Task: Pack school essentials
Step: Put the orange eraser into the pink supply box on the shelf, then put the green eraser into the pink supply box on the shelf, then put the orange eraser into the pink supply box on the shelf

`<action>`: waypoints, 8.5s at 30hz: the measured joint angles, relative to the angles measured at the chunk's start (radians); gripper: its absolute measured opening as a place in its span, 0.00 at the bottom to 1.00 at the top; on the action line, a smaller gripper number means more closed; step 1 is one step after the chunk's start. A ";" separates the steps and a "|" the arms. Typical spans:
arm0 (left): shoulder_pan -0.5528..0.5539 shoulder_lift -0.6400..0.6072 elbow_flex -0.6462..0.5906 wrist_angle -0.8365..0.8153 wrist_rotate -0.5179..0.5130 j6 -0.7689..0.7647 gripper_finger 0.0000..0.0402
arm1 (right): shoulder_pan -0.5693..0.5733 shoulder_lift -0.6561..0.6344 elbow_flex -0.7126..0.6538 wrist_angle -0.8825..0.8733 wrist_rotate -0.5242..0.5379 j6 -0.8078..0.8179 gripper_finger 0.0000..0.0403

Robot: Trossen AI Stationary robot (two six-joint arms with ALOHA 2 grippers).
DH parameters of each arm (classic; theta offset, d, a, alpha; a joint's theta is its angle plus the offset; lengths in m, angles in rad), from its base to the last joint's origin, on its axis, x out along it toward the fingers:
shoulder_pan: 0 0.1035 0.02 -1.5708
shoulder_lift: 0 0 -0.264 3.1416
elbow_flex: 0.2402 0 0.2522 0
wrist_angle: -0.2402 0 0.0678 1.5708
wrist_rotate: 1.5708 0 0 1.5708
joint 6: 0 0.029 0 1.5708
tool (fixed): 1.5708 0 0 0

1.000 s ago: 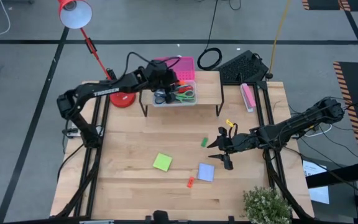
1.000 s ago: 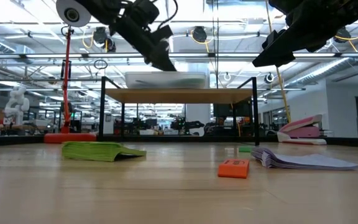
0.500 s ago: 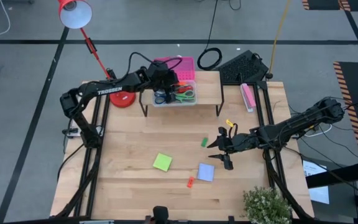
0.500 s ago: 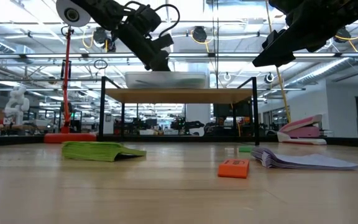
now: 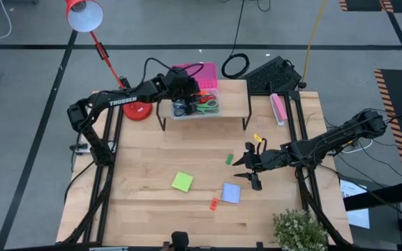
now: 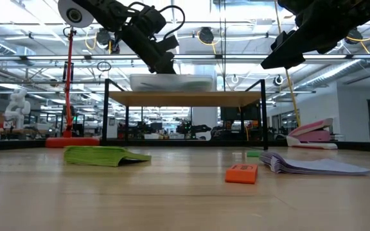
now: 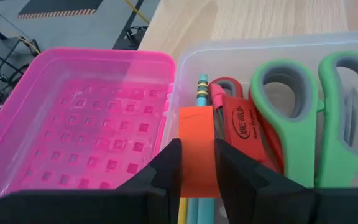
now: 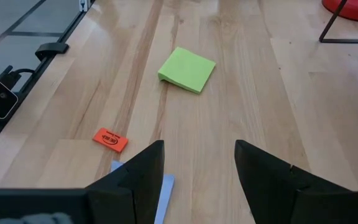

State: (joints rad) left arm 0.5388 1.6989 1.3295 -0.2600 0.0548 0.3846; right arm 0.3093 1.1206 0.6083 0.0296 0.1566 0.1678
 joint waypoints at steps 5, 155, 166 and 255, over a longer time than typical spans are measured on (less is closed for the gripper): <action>-0.005 0.000 0.000 -0.001 0.000 -0.001 0.28 | 0.000 0.000 0.000 0.000 0.000 0.000 0.47; -0.601 -0.473 -0.221 -0.249 -0.294 -0.376 0.45 | -0.859 0.516 0.740 -0.205 -0.390 -0.522 0.39; -0.686 -0.474 -0.286 -0.252 -0.291 -0.435 0.45 | -0.612 0.256 0.608 -0.335 -0.389 -0.379 0.39; -1.030 0.464 0.187 -0.157 -0.441 -0.878 0.28 | -0.113 0.053 0.119 -0.227 -0.127 -0.198 0.39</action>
State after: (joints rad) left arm -0.4913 2.1630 1.5166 -0.4172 -0.3866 -0.4938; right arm 0.1963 1.1732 0.7273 -0.1978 0.0296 -0.0304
